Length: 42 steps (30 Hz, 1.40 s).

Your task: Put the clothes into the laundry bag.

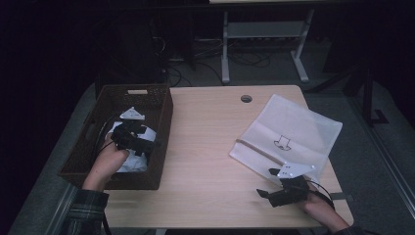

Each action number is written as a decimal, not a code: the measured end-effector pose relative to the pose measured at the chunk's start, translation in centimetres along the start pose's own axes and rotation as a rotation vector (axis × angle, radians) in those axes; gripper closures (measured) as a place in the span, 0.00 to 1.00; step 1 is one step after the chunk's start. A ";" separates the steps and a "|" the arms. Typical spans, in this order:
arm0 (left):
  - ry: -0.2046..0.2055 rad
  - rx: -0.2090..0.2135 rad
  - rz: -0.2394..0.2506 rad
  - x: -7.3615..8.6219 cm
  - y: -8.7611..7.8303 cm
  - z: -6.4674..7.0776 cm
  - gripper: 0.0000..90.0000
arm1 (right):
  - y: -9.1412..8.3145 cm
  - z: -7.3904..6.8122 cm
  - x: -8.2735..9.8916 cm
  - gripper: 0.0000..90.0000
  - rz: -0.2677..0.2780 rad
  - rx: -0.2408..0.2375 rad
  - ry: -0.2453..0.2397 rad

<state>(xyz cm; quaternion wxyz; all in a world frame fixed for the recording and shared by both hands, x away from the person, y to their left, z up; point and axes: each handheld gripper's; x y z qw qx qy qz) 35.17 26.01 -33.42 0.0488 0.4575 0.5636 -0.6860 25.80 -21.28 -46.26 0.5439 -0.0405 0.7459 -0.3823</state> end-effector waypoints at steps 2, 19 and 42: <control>-0.014 -0.013 -0.015 0.1 0.0 -0.6 0.16 | 0.0 0.0 0.0 0.15 0.000 -0.002 -0.001; -0.073 -0.128 -0.101 0.2 0.2 -5.7 0.16 | -0.3 0.2 0.2 0.15 0.008 -0.003 0.005; -0.104 -0.137 -0.324 3.0 4.3 -9.1 0.16 | -0.2 0.2 0.3 0.15 0.005 -0.003 0.016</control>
Point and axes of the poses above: each handheld gripper's, and its own axes: y roughly forward along the jaws, x roughly out of its underside, z roughly to its right, and after that the axes turned 7 degrees about -x, right-handed
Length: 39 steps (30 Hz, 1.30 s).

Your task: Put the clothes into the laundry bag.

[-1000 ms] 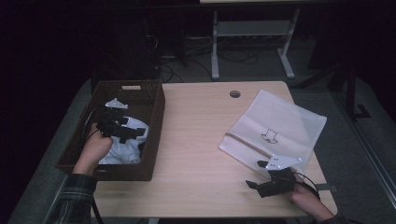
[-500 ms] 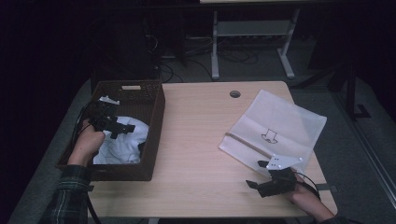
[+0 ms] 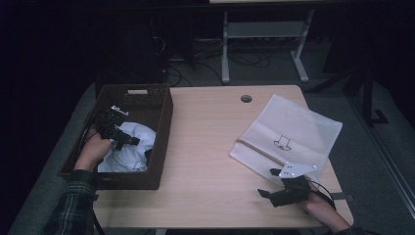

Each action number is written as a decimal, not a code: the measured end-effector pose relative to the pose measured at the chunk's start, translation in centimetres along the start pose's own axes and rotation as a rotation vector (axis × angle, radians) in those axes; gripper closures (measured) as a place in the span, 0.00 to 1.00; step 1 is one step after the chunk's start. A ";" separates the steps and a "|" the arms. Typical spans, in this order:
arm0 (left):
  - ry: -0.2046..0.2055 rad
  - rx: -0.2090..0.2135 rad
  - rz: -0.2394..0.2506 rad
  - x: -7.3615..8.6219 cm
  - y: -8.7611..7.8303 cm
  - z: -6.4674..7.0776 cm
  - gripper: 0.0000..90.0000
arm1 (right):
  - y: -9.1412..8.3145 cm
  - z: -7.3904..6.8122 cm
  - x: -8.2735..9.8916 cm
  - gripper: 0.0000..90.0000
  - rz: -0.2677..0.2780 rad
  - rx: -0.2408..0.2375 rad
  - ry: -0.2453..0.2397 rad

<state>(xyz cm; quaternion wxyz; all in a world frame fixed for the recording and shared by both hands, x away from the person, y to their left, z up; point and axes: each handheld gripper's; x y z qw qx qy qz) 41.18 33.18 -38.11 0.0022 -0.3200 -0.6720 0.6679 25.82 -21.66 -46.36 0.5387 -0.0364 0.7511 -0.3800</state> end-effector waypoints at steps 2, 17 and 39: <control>-0.008 0.004 -0.013 0.2 0.4 -0.2 0.17 | 0.0 0.0 0.0 0.15 0.000 0.000 0.000; -0.053 0.010 -0.084 1.8 3.3 -1.0 0.15 | 0.1 0.0 0.0 0.15 -0.004 0.000 -0.004; -0.016 0.000 -0.117 2.6 5.4 0.0 0.00 | 0.2 -0.1 0.2 0.15 -0.015 -0.004 -0.006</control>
Point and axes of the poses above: each handheld gripper's, and its own axes: y roughly forward along the jaws, x roughly out of its underside, z roughly to its right, and after that the axes turned 7 degrees about -x, right-handed
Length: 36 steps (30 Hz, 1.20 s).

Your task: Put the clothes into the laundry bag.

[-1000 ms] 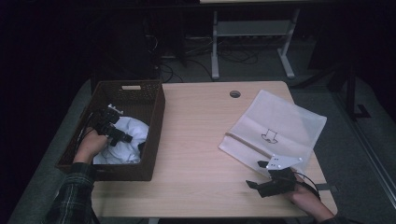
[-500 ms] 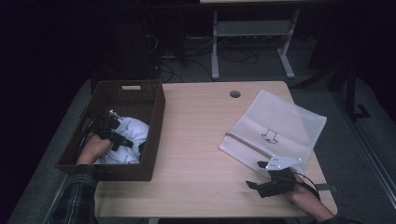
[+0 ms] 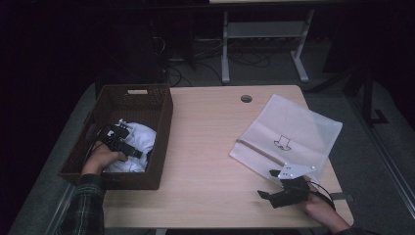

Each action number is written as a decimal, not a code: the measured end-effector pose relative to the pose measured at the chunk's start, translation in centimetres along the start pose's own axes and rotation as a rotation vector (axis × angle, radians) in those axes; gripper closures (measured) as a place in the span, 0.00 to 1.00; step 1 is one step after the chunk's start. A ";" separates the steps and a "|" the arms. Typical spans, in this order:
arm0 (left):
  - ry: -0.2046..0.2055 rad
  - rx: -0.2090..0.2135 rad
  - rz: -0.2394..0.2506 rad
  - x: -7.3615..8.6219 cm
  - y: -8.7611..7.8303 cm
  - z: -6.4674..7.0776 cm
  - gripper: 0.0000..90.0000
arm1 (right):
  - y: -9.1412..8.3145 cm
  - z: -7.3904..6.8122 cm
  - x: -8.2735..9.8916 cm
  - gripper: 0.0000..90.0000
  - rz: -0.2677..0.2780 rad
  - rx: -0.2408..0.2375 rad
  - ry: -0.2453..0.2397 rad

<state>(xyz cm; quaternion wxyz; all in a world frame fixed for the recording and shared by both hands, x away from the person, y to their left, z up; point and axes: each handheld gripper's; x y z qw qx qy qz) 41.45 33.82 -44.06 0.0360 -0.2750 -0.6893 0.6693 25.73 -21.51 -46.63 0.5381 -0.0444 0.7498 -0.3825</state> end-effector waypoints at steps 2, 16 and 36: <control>0.004 -0.007 -0.002 0.0 0.0 0.1 0.00 | 0.0 0.0 0.0 0.15 -0.001 0.000 0.000; 0.004 -0.032 -0.003 0.1 -1.2 -0.2 0.48 | 0.1 -0.1 0.1 0.15 -0.006 -0.002 0.002; -0.033 0.061 0.041 -0.3 -3.7 -1.1 0.71 | 0.2 -0.1 0.1 0.15 -0.009 -0.005 0.003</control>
Point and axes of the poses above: each handheld gripper's, and its own axes: y roughly forward along the jaws, x roughly out of its underside, z roughly to its right, and after that the axes turned 7 degrees about -x, right-handed
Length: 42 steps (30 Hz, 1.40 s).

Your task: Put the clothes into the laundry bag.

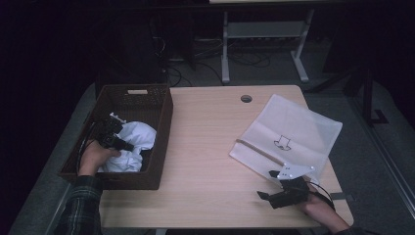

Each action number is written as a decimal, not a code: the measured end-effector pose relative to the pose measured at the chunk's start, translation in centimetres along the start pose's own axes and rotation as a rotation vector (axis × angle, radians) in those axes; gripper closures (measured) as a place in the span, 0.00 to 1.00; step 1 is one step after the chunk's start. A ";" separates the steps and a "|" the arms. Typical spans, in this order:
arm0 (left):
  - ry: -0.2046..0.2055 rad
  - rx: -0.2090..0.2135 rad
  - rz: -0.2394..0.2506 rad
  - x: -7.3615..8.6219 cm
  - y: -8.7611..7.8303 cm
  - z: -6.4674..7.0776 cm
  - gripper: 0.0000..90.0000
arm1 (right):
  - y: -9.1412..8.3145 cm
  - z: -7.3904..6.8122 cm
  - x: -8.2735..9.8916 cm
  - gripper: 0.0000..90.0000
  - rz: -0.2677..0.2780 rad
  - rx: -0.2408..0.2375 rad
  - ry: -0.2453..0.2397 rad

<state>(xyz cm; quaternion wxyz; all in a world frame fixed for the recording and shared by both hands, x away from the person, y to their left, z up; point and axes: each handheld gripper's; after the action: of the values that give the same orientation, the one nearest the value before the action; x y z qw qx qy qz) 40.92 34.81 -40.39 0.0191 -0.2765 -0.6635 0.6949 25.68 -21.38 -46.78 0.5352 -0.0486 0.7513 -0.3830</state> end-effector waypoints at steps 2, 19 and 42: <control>-0.005 0.012 0.010 -0.1 -0.6 0.0 0.71 | 0.0 0.0 0.0 0.15 -0.002 0.000 -0.001; 0.010 0.045 0.098 -1.1 -5.5 -0.4 0.71 | 0.0 0.0 0.0 0.15 -0.004 -0.001 0.003; 0.101 0.113 0.192 -2.8 -10.8 2.5 0.71 | 0.0 0.1 0.0 0.15 0.001 -0.005 0.013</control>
<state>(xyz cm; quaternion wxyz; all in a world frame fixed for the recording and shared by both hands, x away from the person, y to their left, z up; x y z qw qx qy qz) 38.61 32.72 -29.44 0.0016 -0.3719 -0.5920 0.7150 25.72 -21.41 -46.84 0.5305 -0.0469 0.7557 -0.3811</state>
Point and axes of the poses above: each handheld gripper's, and its own axes: y roughly forward along the jaws, x roughly out of its underside, z roughly to its right, and after that the axes turned 7 degrees about -x, right-handed
